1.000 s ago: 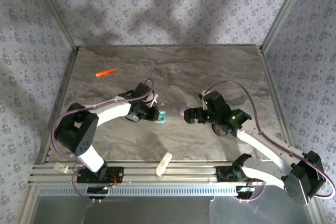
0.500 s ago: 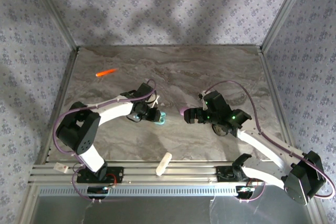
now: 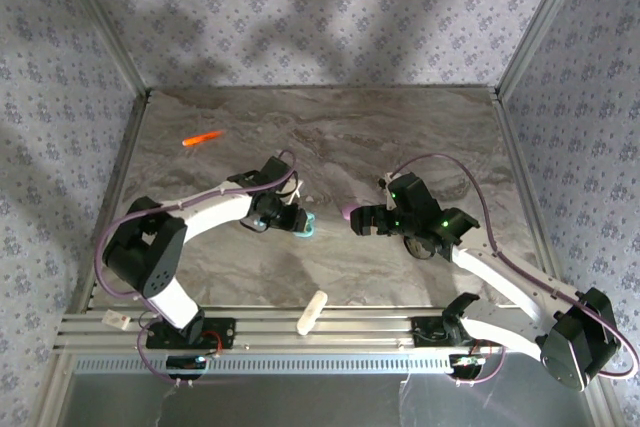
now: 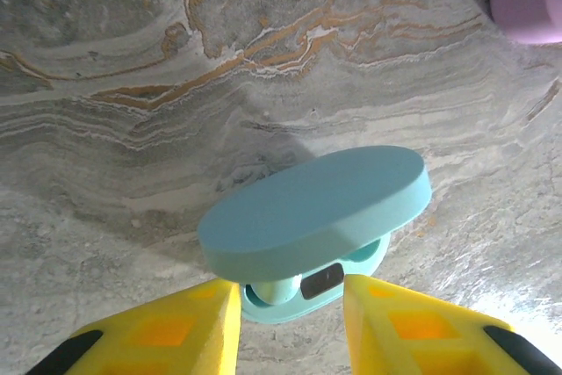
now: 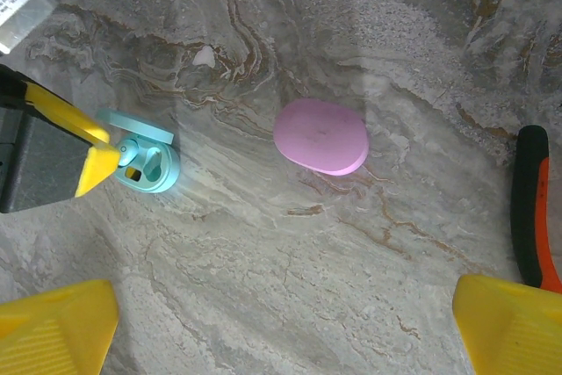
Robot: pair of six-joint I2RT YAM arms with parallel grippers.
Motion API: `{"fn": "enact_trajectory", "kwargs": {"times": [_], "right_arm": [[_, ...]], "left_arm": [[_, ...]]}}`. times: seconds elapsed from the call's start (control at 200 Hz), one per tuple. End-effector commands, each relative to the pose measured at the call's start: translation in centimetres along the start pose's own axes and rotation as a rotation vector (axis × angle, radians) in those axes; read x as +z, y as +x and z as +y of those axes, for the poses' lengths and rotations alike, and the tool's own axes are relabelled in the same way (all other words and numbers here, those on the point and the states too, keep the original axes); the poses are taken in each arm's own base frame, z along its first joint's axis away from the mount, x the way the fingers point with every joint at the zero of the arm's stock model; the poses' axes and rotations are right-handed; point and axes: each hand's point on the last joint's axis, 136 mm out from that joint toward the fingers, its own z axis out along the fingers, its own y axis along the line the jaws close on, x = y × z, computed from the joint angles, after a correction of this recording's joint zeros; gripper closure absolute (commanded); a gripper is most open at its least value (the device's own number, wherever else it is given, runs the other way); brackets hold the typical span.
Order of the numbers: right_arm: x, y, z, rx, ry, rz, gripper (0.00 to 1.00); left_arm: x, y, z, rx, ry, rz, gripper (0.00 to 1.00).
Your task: Insert the wireless bluetooth earbuds into the charging case
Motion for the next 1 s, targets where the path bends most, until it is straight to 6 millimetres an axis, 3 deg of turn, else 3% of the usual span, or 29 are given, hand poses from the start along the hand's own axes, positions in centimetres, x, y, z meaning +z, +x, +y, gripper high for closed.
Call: {"fn": "enact_trajectory", "kwargs": {"times": [0.0, 0.21, 0.425, 0.65, 0.994], "right_arm": [[0.0, 0.0, -0.1, 0.002, -0.007, -0.007, 0.00], [0.0, 0.0, -0.1, 0.001, -0.009, -0.005, 0.00], [0.3, 0.1, 0.0, 0.004, -0.013, 0.004, 0.00], [0.7, 0.2, 0.4, 0.003, -0.027, 0.021, 0.00], [0.6, 0.1, 0.6, 0.001, -0.029, 0.026, 0.00]], "left_arm": [[-1.7, -0.9, -0.8, -0.006, 0.009, -0.052, 0.63], [-2.9, -1.3, 0.0, -0.059, 0.006, -0.118, 0.61], [-3.6, -1.2, 2.4, -0.173, 0.014, -0.150, 0.71], [-2.4, -0.1, 4.8, -0.256, -0.017, -0.108, 0.79], [-0.1, -0.2, 4.5, -0.278, 0.013, -0.050, 0.84]]}}
